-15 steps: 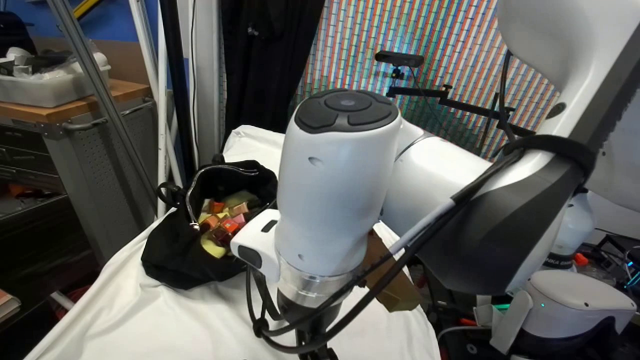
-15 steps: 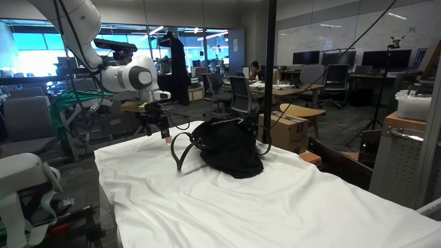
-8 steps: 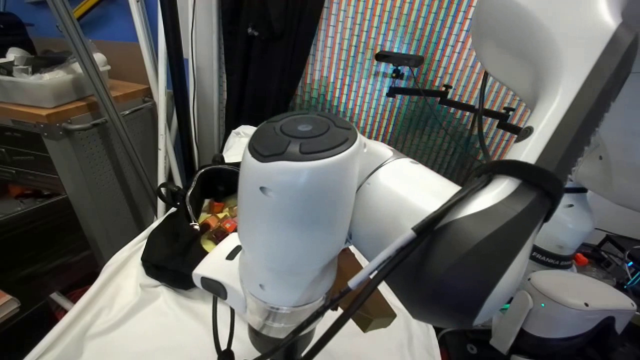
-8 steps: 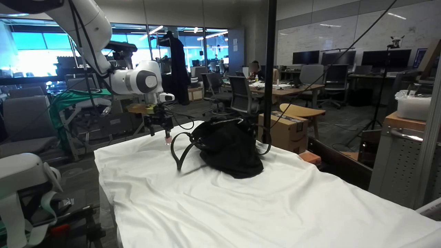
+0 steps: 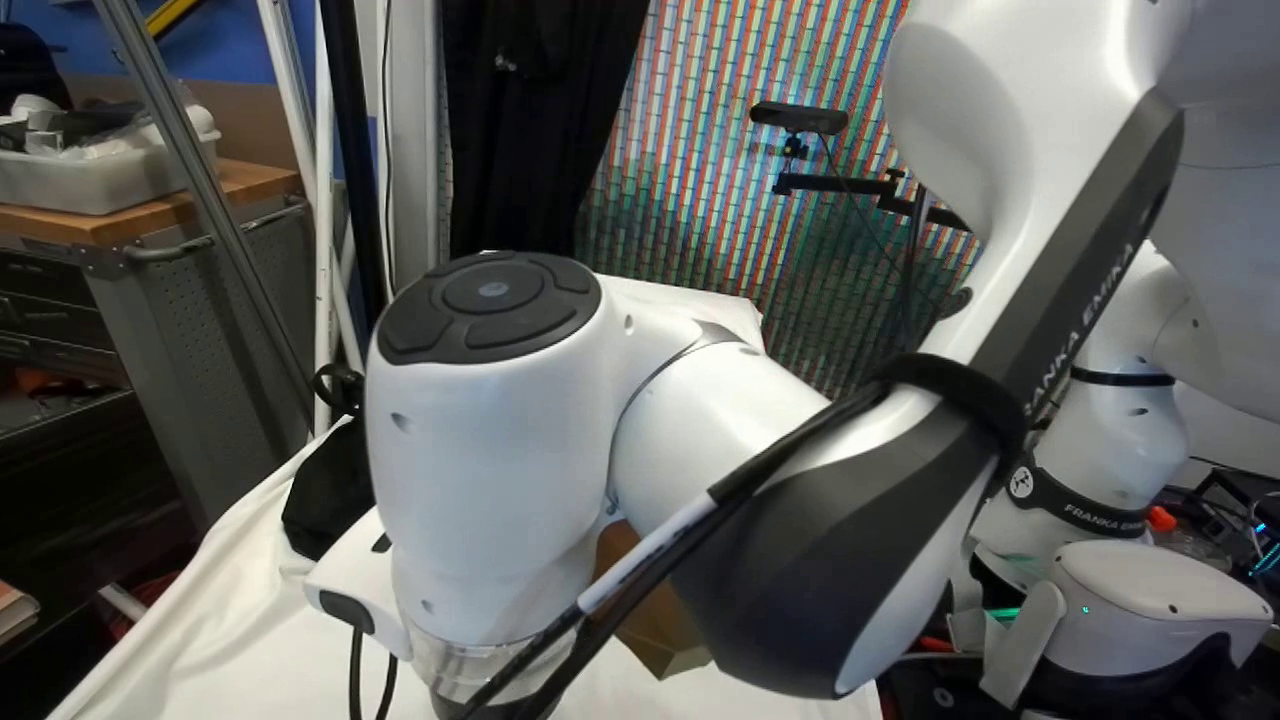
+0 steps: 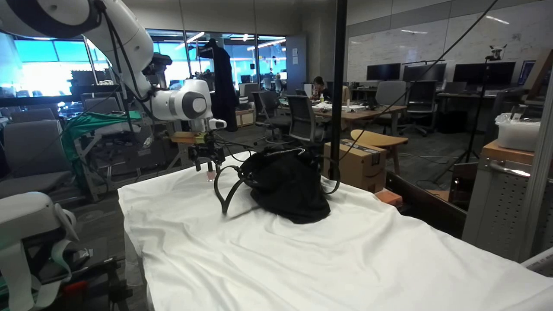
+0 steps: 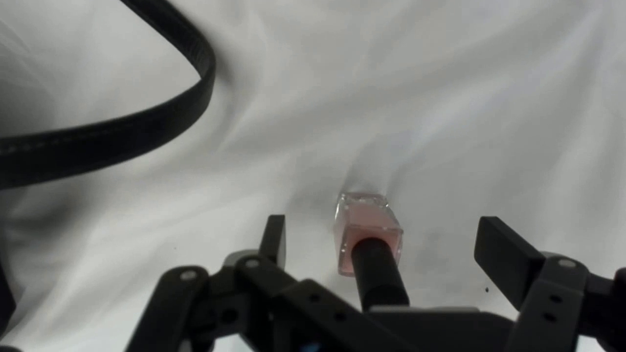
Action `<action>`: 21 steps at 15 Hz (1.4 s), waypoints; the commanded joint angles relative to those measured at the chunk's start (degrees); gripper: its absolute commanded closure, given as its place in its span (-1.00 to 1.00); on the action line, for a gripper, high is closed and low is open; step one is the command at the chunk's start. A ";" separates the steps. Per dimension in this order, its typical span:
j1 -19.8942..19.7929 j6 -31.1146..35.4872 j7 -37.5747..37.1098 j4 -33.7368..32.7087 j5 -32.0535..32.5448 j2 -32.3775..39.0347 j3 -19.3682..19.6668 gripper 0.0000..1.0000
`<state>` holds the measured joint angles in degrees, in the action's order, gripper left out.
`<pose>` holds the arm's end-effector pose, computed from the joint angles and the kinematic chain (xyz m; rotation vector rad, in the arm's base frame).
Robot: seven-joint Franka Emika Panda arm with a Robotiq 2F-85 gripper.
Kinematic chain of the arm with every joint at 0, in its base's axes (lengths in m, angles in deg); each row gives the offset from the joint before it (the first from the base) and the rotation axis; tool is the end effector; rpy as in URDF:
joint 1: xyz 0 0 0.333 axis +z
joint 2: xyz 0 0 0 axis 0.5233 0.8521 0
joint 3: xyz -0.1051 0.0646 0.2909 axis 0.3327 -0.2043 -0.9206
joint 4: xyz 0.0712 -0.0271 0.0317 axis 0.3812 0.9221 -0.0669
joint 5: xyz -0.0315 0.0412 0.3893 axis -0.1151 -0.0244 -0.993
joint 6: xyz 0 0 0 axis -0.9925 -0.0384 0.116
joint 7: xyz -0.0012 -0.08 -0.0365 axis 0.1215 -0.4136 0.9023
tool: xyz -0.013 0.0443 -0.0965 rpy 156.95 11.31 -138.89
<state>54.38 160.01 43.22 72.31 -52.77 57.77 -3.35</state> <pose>0.5465 0.3771 0.2305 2.9483 1.0220 0.0140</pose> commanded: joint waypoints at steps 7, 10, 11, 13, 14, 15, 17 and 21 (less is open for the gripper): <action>1.28 -6.31 3.62 -10.60 0.34 7.28 1.66 -1.00; 1.46 -8.42 3.83 -11.59 0.24 7.73 1.61 -1.00; 1.50 -9.32 4.03 -11.85 0.12 7.68 1.43 -1.00; 1.81 -10.32 3.96 -11.97 0.20 7.67 1.37 -1.00; 2.00 -10.81 4.04 -12.05 0.31 7.71 1.36 -0.93; 2.12 -11.14 4.07 -12.07 0.32 7.70 1.32 -0.49; 2.37 -11.37 4.10 -12.19 0.44 7.74 1.35 -0.42; 2.42 -11.51 4.18 -11.71 0.33 7.27 1.30 0.15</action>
<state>56.29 149.99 46.45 62.08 -52.69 64.65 -2.48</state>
